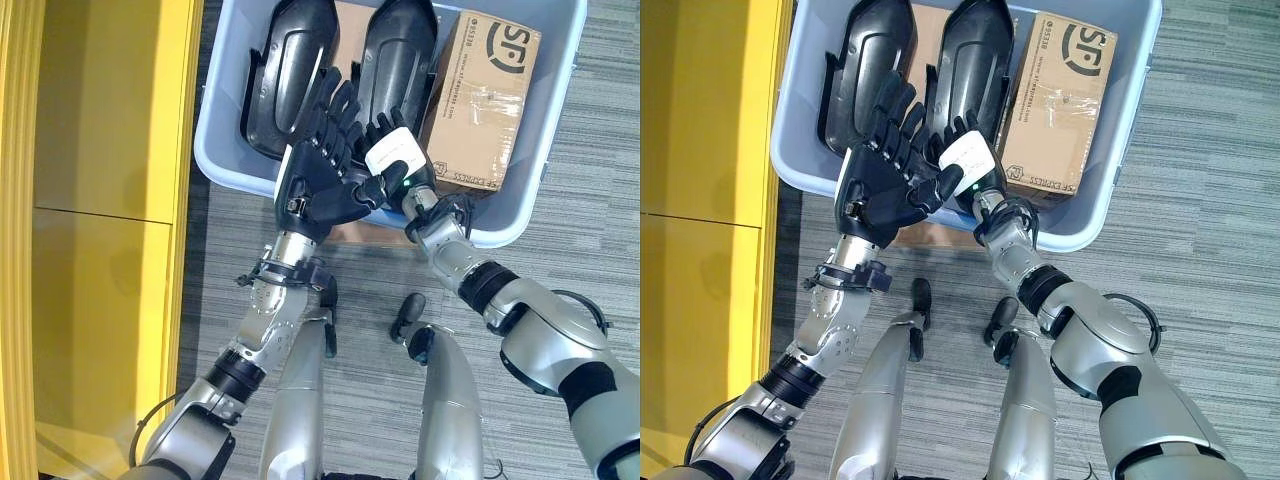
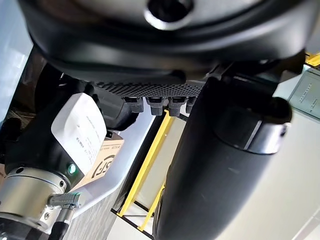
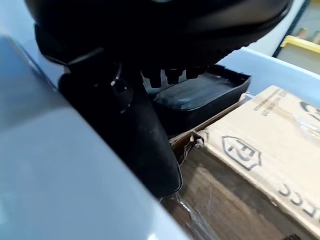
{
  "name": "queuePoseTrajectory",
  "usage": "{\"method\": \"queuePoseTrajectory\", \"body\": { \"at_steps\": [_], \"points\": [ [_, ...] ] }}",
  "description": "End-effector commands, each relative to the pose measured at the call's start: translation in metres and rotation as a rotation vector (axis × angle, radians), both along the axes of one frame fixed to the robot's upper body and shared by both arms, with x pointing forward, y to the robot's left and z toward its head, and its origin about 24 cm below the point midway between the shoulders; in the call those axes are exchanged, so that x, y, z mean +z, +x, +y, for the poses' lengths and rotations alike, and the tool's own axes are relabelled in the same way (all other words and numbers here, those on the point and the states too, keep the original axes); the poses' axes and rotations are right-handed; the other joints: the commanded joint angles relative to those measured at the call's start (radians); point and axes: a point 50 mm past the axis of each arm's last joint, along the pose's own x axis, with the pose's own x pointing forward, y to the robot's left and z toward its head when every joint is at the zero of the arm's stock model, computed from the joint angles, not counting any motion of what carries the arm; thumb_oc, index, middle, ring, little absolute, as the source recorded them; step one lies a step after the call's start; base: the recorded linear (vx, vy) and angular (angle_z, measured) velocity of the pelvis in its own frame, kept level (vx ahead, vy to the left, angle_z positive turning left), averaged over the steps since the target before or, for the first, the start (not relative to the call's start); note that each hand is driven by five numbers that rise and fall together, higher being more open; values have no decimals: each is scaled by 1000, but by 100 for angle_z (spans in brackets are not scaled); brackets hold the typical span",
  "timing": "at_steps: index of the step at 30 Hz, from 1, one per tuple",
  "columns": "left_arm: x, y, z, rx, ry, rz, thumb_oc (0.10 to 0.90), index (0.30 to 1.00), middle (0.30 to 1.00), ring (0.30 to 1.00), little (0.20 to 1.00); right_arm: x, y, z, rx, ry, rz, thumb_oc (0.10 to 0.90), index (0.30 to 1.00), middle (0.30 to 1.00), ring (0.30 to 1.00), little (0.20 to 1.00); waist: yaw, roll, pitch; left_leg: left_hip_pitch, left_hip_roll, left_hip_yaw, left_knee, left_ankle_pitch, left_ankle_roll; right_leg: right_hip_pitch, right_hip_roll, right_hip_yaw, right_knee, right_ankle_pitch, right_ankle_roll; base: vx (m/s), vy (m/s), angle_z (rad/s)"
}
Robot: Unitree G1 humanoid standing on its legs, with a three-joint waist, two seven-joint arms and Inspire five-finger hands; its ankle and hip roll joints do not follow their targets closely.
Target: Move parts from the plastic box to the shelf.
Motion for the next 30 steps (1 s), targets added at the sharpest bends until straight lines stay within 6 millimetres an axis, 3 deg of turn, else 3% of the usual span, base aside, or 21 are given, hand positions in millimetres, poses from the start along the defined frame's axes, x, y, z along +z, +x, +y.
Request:
{"method": "queuePoseTrajectory", "body": {
  "at_steps": [1, 16, 22, 24, 25, 26, 28, 29, 30],
  "points": [
    [54, -20, -12, -86, -61, -317, 900, 1000, 1000, 1000, 1000, -2, -3, 22, 69, -158, -18, 900, 1000, 1000, 1000, 1000, 52, 30, -15, 20, 70, 4, 20, -93, -38, -4, 9, 92, -33, 1, 129, 0, 0, 0],
    [49, -20, -9, -107, -68, -312, 900, 1000, 1000, 1000, 1000, -19, 3, 7, -96, -21, 154, 900, 1000, 1000, 1000, 1000, 77, 22, -15, -12, 71, -10, 18, -81, -38, -20, 2, 67, -22, 1, 129, -3, -2, 1],
    [48, -22, -7, -108, -72, -313, 900, 1000, 1000, 1000, 1000, -29, 6, -13, -257, 173, 247, 900, 1000, 1000, 1000, 1000, 80, 25, -15, -19, 74, -10, 12, -74, -41, -25, 3, 63, -25, 3, 127, -11, -1, 7],
    [51, -23, -7, -110, -73, -320, 900, 1000, 1000, 1000, 1000, -38, 6, -25, -345, 340, 318, 900, 1000, 1000, 1000, 1000, 79, 25, -15, -21, 77, -7, 6, -70, -42, -27, 4, 61, -29, 4, 126, 0, 0, 0],
    [51, -23, -7, -110, -72, -323, 900, 1000, 1000, 1000, 1000, -40, 6, -27, -366, 383, 337, 700, 720, 720, 720, 720, 78, 26, -15, -21, 77, -6, 4, -69, -43, -27, 5, 61, -30, 5, 126, 0, 0, 0],
    [52, -24, -7, -108, -76, -324, 900, 1000, 1000, 1000, 1000, -43, 5, -28, -377, 412, 358, 400, 300, 300, 300, 300, 76, 26, -15, -20, 77, -5, 3, -69, -43, -26, 7, 61, -33, 5, 125, 0, 0, 0],
    [53, -25, -6, -105, -82, -327, 900, 1000, 1000, 1000, 1000, -47, 4, -30, -390, 456, 384, 400, 300, 300, 300, 300, 72, 26, -15, -16, 76, -2, -1, -70, -43, -23, 10, 63, -39, 5, 125, 22, 4, 0],
    [49, -26, -7, -106, -84, -314, 900, 1000, 1000, 1000, 1000, -54, 2, -32, -404, 478, 397, 400, 300, 300, 300, 300, 69, 26, -15, 10, 75, -4, 9, -97, -50, -1, 9, 73, -28, -19, 134, 0, 0, 0],
    [55, -27, -7, -103, -85, -331, 900, 1000, 1000, 1000, 1000, -47, 4, -34, -409, 501, 372, 400, 300, 300, 300, 300, 67, 27, -15, -16, 78, 1, 0, -70, -43, -24, 12, 68, -41, 5, 123, 0, 0, 0]
  ]
}}
